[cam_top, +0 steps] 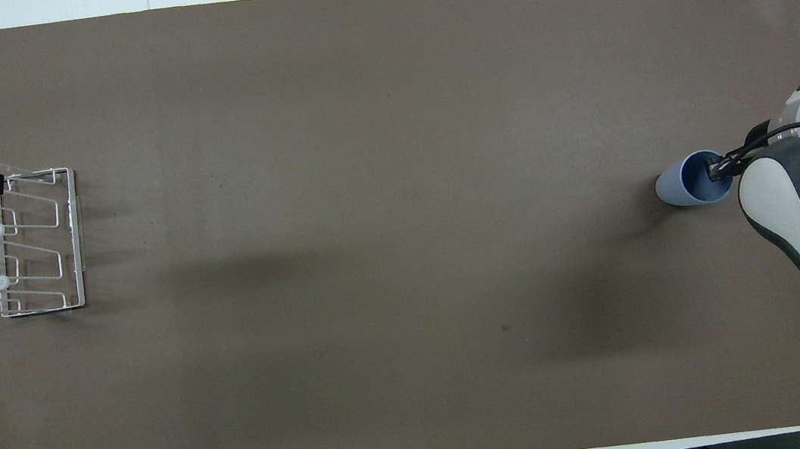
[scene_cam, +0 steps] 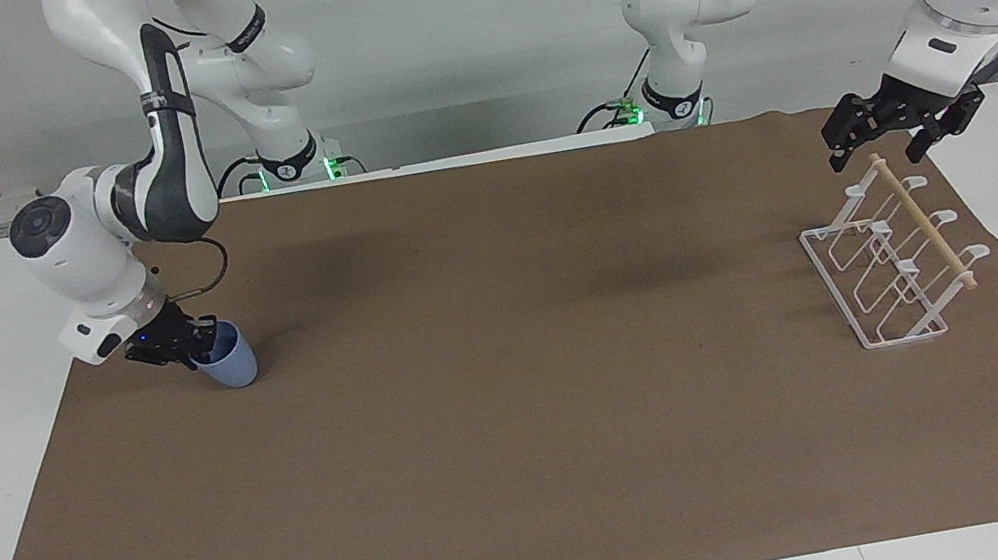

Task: Hang cup on cup holder
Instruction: 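Lift the cup and carry it toward the left gripper, then reach the left gripper to the cup held by the right gripper, then close the left gripper on the cup base while the right gripper holds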

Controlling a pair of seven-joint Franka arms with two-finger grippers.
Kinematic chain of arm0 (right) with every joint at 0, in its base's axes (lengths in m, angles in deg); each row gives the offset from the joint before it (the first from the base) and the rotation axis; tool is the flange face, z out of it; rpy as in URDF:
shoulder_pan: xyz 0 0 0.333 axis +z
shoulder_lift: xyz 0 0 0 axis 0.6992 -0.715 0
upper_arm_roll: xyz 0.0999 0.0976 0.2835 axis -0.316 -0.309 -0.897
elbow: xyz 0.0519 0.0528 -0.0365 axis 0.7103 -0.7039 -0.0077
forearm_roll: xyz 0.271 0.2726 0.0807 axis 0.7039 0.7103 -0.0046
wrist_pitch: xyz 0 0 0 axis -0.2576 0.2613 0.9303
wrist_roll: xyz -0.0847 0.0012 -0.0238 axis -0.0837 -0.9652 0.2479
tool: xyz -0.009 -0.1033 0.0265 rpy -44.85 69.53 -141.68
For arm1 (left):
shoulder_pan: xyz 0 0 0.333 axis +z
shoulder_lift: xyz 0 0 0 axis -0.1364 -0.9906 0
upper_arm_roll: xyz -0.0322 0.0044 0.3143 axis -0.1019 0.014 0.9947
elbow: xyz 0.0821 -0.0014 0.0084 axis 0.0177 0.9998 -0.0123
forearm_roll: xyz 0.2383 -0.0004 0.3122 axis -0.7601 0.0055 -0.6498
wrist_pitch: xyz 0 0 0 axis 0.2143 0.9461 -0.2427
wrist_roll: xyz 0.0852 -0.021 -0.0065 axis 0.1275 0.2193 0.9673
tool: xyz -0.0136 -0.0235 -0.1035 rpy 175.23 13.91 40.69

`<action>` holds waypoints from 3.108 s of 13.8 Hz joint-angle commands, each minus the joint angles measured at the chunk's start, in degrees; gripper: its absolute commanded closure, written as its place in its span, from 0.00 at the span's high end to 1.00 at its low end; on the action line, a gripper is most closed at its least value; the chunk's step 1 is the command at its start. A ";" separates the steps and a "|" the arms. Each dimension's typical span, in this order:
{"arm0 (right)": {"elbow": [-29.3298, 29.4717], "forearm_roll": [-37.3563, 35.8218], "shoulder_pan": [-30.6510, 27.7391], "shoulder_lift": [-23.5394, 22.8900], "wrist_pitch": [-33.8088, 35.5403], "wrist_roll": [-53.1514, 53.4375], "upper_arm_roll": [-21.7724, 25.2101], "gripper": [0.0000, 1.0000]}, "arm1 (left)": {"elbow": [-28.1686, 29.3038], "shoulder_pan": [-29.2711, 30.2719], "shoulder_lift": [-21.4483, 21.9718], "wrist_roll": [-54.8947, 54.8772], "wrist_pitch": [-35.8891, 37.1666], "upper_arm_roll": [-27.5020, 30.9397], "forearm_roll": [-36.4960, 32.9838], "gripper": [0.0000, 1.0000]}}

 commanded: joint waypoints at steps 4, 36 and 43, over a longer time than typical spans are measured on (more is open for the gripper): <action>12.71 5.78 0.59 0.20 17.28 -4.25 -1.72 0.00 | 1.64 -0.28 1.60 0.37 0.67 0.19 -0.02 1.00; 7.47 83.94 33.03 1.44 -3.50 32.32 -4.46 0.00 | 19.22 -24.10 5.91 92.39 -33.08 0.02 32.68 1.00; 7.47 83.94 32.94 1.44 -3.32 32.31 -4.46 0.00 | 19.22 -24.10 3.54 95.29 -34.04 0.02 32.68 1.00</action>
